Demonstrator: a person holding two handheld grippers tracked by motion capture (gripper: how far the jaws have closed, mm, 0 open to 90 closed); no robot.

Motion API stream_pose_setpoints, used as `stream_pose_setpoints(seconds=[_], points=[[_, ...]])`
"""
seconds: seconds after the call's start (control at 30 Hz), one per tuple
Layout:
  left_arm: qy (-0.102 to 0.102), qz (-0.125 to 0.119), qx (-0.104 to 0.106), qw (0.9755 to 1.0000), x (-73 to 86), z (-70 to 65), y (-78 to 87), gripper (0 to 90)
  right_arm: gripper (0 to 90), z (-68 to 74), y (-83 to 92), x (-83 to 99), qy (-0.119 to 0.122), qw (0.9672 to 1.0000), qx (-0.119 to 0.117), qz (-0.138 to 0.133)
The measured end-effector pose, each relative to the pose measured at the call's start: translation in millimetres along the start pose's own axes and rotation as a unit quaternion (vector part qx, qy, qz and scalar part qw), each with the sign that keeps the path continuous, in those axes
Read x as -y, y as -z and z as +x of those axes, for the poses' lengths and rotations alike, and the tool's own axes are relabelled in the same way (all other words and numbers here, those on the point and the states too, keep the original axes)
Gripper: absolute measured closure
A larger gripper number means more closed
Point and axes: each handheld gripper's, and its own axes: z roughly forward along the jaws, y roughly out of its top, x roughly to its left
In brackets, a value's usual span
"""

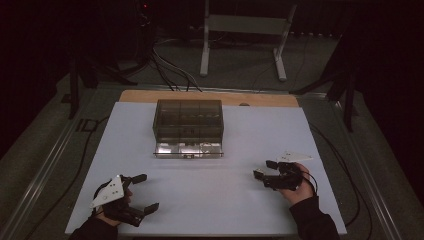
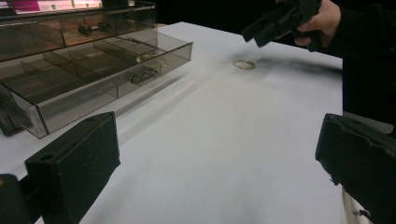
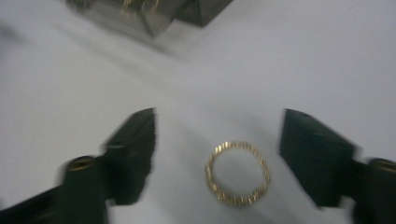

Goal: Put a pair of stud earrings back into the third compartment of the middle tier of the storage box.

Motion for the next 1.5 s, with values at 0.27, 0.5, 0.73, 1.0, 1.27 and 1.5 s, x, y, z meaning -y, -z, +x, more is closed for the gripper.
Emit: stream_pose_setpoints(seconds=[0.27, 0.5, 0.73, 1.0, 1.27, 1.5], points=[[0.0, 0.001, 0.0, 1.0, 0.4, -0.3, -0.1, 0.7, 55.2, 2.5, -8.1, 9.9, 0.026, 0.9991, -0.006, 0.031], [0.0, 0.001, 0.001, 1.0, 0.5, -0.1, 0.3, 0.7, 65.8, 4.9, -20.0, 12.6, 0.046, 0.997, 0.008, 0.061], [0.0, 0.001, 0.0, 1.0, 0.3, 0.2, 0.4, 0.7, 77.8, 3.4, -22.8, 13.5, 0.057, 0.9956, 0.01, 0.074], [0.0, 0.0, -0.001, 1.0, 0.3, -0.2, 0.5, 0.7, 86.1, 3.6, -23.7, 13.0, 0.061, 0.9951, 0.014, 0.077], [-0.001, 0.001, 0.0, 1.0, 0.5, -0.2, 0.1, 0.7, 86.9, 2.5, -20.6, 10.6, 0.045, 0.9966, 0.012, 0.068], [0.0, 0.0, 0.0, 1.0, 0.2, 0.1, 0.4, 0.7, 86.9, 3.3, -15.1, 3.8, 0.037, 0.9974, 0.005, 0.062]])
